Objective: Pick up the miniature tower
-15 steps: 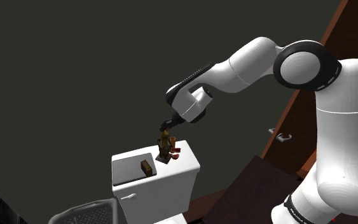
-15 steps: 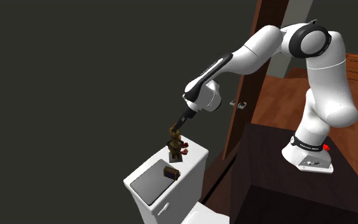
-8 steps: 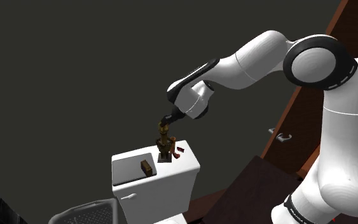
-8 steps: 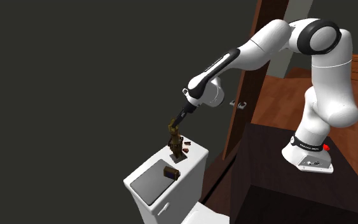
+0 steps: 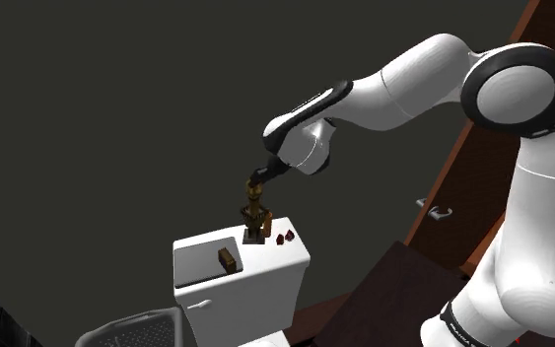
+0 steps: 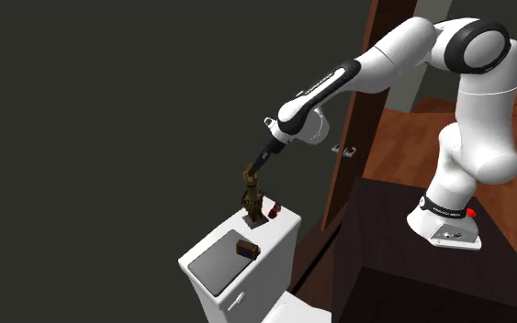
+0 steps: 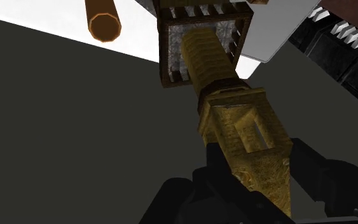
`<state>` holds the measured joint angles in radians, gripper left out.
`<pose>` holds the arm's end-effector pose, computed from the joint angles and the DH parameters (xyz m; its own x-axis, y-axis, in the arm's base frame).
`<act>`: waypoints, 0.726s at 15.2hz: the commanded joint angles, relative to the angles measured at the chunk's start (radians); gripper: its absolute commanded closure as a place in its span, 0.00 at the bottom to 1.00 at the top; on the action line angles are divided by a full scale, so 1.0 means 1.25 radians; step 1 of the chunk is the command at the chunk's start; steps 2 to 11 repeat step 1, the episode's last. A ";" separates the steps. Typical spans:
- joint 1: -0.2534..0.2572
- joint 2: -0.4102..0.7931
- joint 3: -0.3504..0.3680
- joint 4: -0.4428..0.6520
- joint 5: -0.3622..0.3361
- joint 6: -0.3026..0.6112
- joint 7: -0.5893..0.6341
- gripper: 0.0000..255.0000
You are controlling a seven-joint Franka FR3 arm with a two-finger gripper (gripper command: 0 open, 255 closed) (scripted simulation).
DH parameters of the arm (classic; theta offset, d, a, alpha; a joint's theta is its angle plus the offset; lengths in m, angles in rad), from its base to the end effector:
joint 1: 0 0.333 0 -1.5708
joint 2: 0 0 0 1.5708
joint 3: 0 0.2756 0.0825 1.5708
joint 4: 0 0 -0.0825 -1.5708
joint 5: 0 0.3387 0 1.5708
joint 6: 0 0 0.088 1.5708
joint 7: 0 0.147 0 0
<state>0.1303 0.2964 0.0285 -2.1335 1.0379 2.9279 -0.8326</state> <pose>0.5705 0.0434 0.2648 0.8490 -0.0626 0.5247 0.0934 -0.9596 -0.2655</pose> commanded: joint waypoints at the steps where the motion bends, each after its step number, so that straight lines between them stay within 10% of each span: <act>1: 0.003 -0.005 -0.004 -0.001 -0.010 -0.003 0.010 1.00; 11: 0.003 -0.005 -0.004 -0.001 -0.010 -0.003 0.010 1.00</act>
